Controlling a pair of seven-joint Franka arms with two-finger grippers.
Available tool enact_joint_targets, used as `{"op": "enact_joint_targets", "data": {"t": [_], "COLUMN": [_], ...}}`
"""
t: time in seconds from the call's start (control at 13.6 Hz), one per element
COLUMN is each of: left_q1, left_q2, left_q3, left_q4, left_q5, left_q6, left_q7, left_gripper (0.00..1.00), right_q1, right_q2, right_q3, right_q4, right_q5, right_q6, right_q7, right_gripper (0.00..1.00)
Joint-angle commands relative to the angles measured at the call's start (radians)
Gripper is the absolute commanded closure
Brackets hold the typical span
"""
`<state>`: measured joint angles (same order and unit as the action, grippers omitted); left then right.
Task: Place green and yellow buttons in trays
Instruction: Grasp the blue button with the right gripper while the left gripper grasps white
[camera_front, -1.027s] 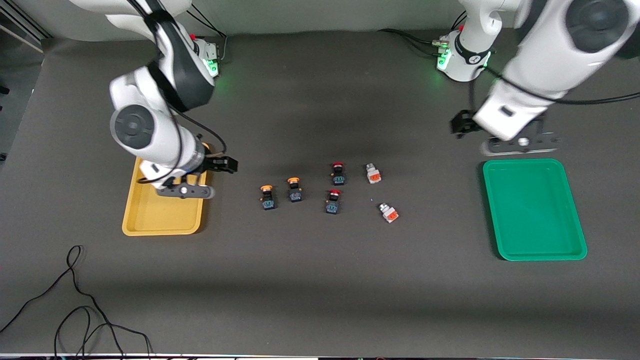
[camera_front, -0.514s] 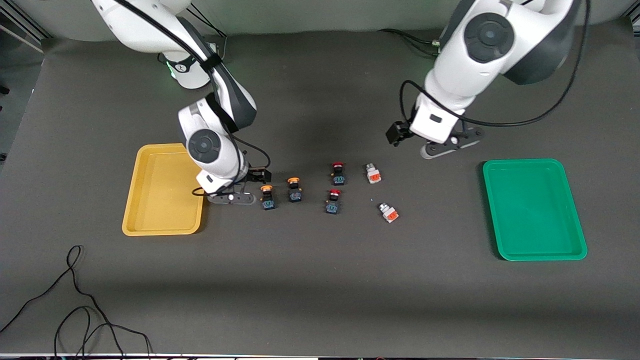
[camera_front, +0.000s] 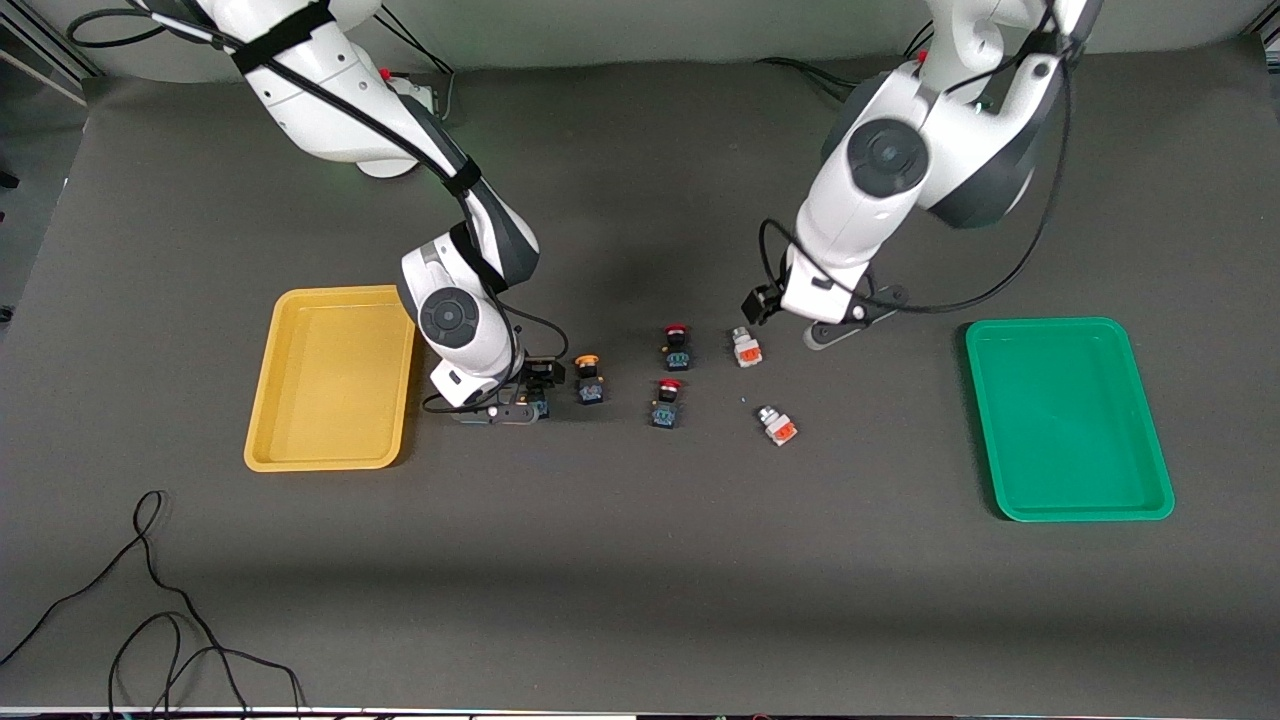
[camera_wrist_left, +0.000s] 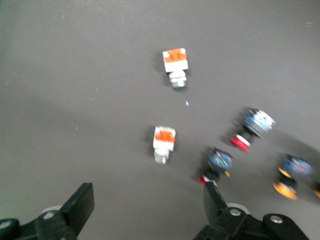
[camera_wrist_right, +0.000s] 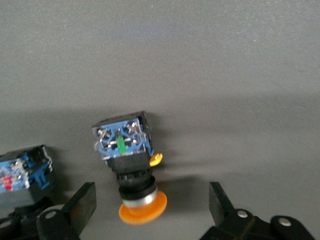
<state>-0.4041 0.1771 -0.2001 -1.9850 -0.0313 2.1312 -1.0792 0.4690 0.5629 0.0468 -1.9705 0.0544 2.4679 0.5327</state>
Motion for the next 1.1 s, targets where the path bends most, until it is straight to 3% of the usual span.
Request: {"op": "enact_joint_targets", "data": {"t": [0.0,0.07,0.15,0.44,0.59,0.81,1.03], "left_q1": [-0.042,-0.042,-0.042,-0.045,-0.044,-0.068,-0.085], "left_q2": [0.129,0.165,0.194,0.289,0.334,0.361,0.361], "left_q3": [0.015,0.016,0.016,0.016,0.016,0.015,0.013], "left_q4": [0.003,0.003,0.003,0.002,0.003,0.002,-0.008], "left_q5": [0.099,0.106,0.119,0.186,0.195,0.197,0.197], "left_q6": [0.117,0.16,0.196,0.312,0.378,0.404,0.401], "left_q7": [-0.094,-0.094,-0.093,-0.09,-0.087,-0.068,-0.025], "left_gripper": [0.02,0.02,0.02,0.02,0.02,0.03,0.04], "right_q1": [0.02,0.02,0.02,0.013,0.008,0.008,0.008], "right_q2": [0.018,0.018,0.017,-0.035,-0.092,-0.201,-0.3], "right_q3": [-0.016,-0.016,-0.018,-0.03,-0.039,-0.113,-0.226], "right_q4": [0.012,0.013,0.015,0.018,0.044,0.105,0.105], "right_q5": [-0.008,-0.008,-0.008,-0.008,-0.007,-0.007,-0.007], "right_q6": [0.032,0.032,0.032,0.01,-0.1,-0.352,-0.498], "right_q7": [0.024,0.023,0.023,0.024,0.023,0.001,-0.156], "right_gripper": [0.46,0.94,1.0,1.0,1.0,1.0,1.0]}}
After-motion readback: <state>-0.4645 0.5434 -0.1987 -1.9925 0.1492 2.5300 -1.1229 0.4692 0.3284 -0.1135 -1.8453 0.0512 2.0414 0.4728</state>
